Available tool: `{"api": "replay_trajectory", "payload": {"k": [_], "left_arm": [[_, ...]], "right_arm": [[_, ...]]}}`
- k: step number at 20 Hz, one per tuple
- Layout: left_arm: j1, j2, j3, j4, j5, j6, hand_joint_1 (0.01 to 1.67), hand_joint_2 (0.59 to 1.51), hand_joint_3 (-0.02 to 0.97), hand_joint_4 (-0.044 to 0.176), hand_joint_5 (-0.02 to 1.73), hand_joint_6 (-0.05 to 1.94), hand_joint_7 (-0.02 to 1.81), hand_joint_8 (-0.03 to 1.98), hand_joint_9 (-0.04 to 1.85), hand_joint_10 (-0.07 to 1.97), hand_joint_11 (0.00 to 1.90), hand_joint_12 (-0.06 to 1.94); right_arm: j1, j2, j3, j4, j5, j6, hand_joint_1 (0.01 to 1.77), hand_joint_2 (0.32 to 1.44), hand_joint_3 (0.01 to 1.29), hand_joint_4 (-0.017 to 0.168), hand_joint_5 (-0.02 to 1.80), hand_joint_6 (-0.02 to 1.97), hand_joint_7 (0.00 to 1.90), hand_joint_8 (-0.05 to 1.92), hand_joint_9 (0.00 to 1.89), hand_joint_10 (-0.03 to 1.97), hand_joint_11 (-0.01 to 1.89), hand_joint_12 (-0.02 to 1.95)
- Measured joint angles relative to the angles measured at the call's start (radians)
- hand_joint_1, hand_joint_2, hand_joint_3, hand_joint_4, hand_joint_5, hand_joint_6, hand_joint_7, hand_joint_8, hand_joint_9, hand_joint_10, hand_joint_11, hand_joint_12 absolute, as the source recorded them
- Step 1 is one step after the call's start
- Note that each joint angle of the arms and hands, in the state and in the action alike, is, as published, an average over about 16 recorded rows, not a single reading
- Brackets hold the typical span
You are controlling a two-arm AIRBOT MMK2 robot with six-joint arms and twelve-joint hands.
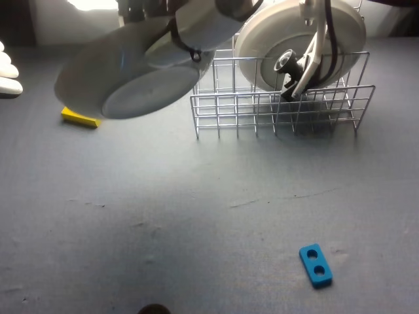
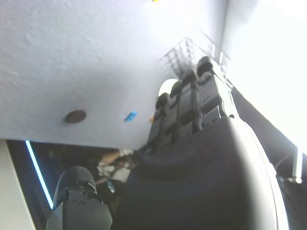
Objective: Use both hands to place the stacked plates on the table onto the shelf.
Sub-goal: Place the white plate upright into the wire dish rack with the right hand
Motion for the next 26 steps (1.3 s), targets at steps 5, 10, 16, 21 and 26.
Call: {"api": "replay_trajectory", "payload": {"k": [5, 10, 16, 21, 26], "left_arm": [[0.0, 0.0, -0.004, 0.004, -0.001, 0.0, 0.02, 0.981, 0.019, 0.002, 0.02, 0.0, 0.02, 0.0, 0.02, 0.01, 0.02, 0.0], [0.0, 0.0, -0.01, 0.008, -0.002, 0.0, 0.02, 0.982, 0.019, 0.001, 0.02, 0.0, 0.02, 0.0, 0.02, 0.01, 0.02, 0.0], [0.0, 0.0, -0.018, 0.01, -0.002, 0.004, 0.02, 0.981, 0.019, 0.002, 0.02, 0.0, 0.02, 0.0, 0.02, 0.01, 0.02, 0.0], [0.0, 0.0, -0.026, 0.011, 0.0, 0.008, 0.02, 0.978, 0.019, 0.001, 0.02, 0.0, 0.02, 0.0, 0.02, 0.01, 0.02, 0.0], [0.0, 0.0, -0.032, 0.011, 0.003, 0.013, 0.02, 0.976, 0.019, 0.001, 0.02, 0.0, 0.02, 0.0, 0.02, 0.01, 0.02, 0.0]], "right_arm": [[-0.003, 0.009, -0.002, 0.023, 0.027, 0.001, 1.23, 0.98, 0.02, -0.01, 1.05, 0.65, 1.22, 0.66, 1.44, 0.03, 0.95, 1.02], [-0.009, 0.024, -0.002, 0.067, 0.058, 0.002, 1.23, 0.98, 0.02, -0.01, 1.06, 0.61, 1.23, 0.66, 1.45, 0.03, 0.95, 1.0], [-0.021, 0.045, -0.002, 0.13, 0.09, 0.003, 1.23, 0.98, 0.02, -0.01, 1.06, 0.61, 1.22, 0.69, 1.45, 0.03, 0.94, 1.02], [-0.041, 0.064, 0.004, 0.183, 0.105, 0.004, 1.24, 0.98, 0.02, -0.01, 1.06, 0.6, 1.22, 0.69, 1.45, 0.03, 0.93, 1.03], [-0.059, 0.08, 0.015, 0.221, 0.106, 0.006, 1.24, 0.98, 0.02, -0.01, 1.06, 0.6, 1.23, 0.68, 1.45, 0.03, 0.92, 1.04]]}}
